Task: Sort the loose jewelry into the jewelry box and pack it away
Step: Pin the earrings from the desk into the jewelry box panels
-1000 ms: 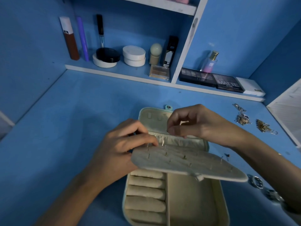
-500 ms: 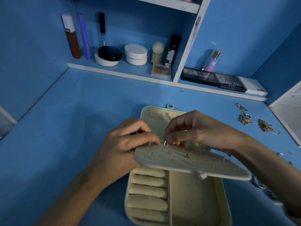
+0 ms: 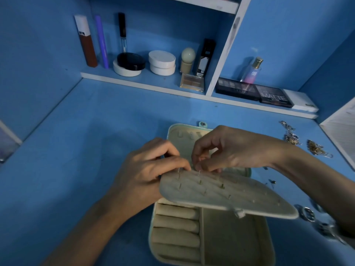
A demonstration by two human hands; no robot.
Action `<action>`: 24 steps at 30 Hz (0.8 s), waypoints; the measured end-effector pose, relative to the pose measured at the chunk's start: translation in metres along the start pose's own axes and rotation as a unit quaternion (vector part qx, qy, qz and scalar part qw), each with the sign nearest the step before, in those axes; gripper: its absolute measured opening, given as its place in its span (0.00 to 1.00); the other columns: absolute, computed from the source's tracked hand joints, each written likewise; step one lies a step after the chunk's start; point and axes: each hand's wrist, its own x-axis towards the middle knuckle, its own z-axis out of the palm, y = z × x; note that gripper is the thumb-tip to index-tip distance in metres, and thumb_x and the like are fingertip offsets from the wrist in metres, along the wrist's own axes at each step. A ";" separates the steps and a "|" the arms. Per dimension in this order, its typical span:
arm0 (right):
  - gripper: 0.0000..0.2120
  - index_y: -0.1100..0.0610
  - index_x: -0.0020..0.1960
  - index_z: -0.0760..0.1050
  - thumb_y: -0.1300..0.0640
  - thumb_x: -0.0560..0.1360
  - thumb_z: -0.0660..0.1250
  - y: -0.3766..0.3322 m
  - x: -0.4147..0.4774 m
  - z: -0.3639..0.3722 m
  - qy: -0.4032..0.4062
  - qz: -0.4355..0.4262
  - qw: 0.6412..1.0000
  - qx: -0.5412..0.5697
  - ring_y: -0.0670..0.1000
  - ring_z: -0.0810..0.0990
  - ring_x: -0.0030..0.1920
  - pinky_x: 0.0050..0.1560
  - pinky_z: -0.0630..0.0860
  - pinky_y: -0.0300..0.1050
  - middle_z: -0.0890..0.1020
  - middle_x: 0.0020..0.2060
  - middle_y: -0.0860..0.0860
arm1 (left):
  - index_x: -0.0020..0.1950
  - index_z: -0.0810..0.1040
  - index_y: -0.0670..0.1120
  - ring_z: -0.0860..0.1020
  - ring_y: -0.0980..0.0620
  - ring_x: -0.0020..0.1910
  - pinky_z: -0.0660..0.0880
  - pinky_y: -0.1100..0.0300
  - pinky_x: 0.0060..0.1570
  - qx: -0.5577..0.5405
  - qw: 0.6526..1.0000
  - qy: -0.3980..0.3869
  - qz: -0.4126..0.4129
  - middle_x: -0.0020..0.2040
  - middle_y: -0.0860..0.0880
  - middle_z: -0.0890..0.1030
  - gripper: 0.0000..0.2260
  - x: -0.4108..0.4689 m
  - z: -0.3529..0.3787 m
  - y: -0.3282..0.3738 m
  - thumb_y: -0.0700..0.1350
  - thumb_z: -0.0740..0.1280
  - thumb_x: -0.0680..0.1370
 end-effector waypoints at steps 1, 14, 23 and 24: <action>0.04 0.56 0.40 0.81 0.63 0.72 0.69 -0.004 0.001 -0.001 -0.004 -0.002 1.000 -0.023 0.41 0.75 0.31 0.35 0.72 0.34 0.80 0.34 0.49 | 0.44 0.84 0.44 0.72 0.55 0.39 0.70 0.60 0.36 -0.002 1.000 -0.001 -0.001 0.39 0.50 0.77 0.08 0.000 0.000 0.000 0.46 0.68 0.75; 0.03 0.58 0.43 0.79 0.59 0.73 0.68 -0.004 0.003 -0.005 -0.023 0.031 0.999 -0.034 0.45 0.76 0.32 0.36 0.73 0.40 0.78 0.32 0.51 | 0.43 0.85 0.46 0.74 0.56 0.39 0.70 0.63 0.38 -0.038 0.998 0.007 -0.042 0.39 0.52 0.76 0.06 0.000 0.002 -0.001 0.47 0.69 0.72; 0.05 0.60 0.43 0.81 0.62 0.74 0.66 0.059 -0.058 -0.020 0.244 0.063 0.952 0.175 0.51 0.75 0.34 0.30 0.70 0.38 0.79 0.33 0.55 | 0.50 0.78 0.56 0.74 0.58 0.36 0.70 0.71 0.39 -0.178 0.964 0.032 -0.192 0.38 0.55 0.76 0.15 0.006 0.005 0.007 0.53 0.73 0.64; 0.05 0.60 0.43 0.81 0.62 0.74 0.66 0.066 -0.063 -0.020 0.259 0.070 0.947 0.175 0.51 0.75 0.33 0.30 0.70 0.38 0.79 0.32 0.55 | 0.50 0.78 0.56 0.75 0.57 0.36 0.70 0.71 0.40 -0.182 0.960 0.033 -0.212 0.38 0.54 0.76 0.16 0.007 0.005 0.008 0.55 0.73 0.63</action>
